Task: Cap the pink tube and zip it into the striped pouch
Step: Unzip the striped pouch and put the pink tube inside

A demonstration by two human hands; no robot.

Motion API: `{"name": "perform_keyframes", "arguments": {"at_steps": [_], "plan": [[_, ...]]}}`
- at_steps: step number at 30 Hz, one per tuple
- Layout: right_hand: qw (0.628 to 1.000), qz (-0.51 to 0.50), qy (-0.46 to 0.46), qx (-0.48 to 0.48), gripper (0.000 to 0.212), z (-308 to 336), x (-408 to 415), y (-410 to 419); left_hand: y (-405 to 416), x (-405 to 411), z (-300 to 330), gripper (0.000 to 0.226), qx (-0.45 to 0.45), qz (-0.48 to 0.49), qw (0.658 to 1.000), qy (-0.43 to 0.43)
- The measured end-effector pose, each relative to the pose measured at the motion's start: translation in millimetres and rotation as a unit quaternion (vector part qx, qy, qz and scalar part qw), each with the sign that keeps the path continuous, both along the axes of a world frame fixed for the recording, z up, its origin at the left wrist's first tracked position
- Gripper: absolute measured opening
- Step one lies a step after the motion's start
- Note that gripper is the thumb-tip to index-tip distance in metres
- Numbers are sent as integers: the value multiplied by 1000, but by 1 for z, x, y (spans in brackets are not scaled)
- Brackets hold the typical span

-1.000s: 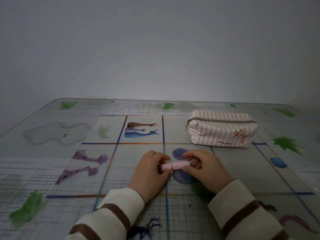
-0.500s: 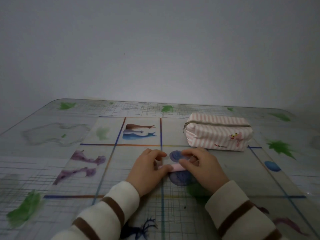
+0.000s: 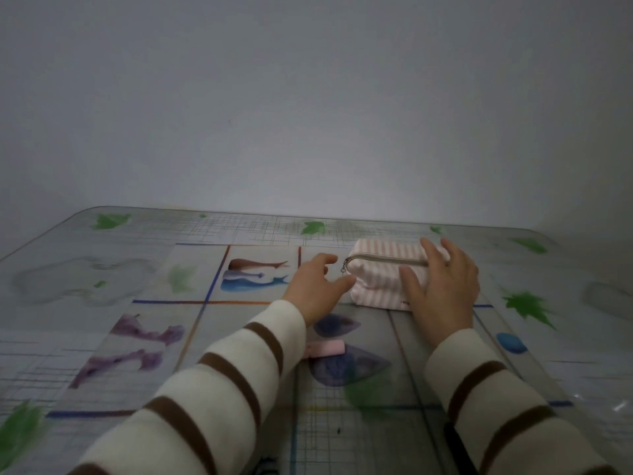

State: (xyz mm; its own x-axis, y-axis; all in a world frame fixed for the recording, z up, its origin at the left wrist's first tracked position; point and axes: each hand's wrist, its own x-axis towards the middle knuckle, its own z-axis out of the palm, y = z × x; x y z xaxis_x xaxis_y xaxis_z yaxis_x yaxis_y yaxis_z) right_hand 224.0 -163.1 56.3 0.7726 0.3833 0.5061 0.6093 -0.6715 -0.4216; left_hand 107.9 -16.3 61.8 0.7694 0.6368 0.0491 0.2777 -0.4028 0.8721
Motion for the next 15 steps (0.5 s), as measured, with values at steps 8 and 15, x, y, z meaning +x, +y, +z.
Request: {"name": "perform_keyframes", "arguments": {"at_steps": [8,15], "plan": [[983,-79,156,52,63,-3,26,-5,-1,38,-7,70,-146,36,989,10],[963,-71,235,114,63,-7,29,-3,-2,41,-6,67,-165,12,986,7]]}}
